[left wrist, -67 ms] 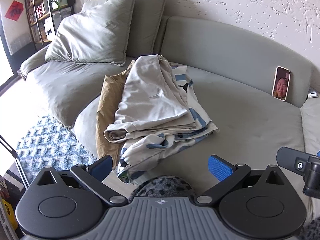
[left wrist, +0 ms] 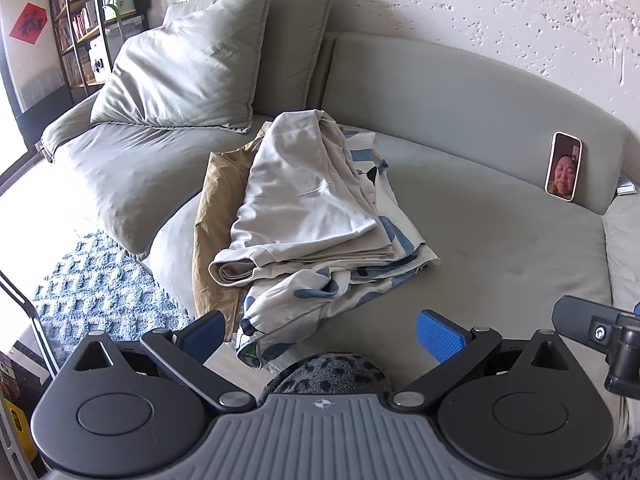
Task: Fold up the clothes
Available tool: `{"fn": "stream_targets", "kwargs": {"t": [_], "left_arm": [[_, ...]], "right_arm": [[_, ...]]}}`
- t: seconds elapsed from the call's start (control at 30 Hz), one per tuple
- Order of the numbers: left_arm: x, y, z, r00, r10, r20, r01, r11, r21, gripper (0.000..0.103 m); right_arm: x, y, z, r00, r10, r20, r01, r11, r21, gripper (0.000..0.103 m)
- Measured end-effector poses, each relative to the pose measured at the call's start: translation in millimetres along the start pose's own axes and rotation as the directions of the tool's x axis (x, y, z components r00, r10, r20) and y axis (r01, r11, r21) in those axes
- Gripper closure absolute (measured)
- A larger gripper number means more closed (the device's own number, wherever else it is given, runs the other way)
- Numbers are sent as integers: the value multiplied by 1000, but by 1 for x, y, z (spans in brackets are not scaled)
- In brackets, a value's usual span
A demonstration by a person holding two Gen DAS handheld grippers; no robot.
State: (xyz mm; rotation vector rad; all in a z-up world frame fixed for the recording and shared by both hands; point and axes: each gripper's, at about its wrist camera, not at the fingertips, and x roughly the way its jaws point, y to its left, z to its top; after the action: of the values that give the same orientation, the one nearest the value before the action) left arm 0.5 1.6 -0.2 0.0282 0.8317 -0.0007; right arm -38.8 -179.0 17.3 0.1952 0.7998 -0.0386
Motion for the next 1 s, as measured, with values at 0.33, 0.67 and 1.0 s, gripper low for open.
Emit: {"fn": "stream_targets", "kwargs": {"t": [0.33,0.67,1.0], "left_arm": [[9,0,-5,1000,7,-8,-7,1000,-4,1],[8,-1,-3,1000,1,-14,-1,1000,-7,1],[8,-1,-1,1000,-3,-20,3,1000,-9,1]], "right_arm": [[12,7,-2,999,19,-36,-20,999,-30,0],[13,6,-2,999,11,-36,-12,999,-31,0],[15,6,-3,999,11,-44,-13,999,-33,0]]}}
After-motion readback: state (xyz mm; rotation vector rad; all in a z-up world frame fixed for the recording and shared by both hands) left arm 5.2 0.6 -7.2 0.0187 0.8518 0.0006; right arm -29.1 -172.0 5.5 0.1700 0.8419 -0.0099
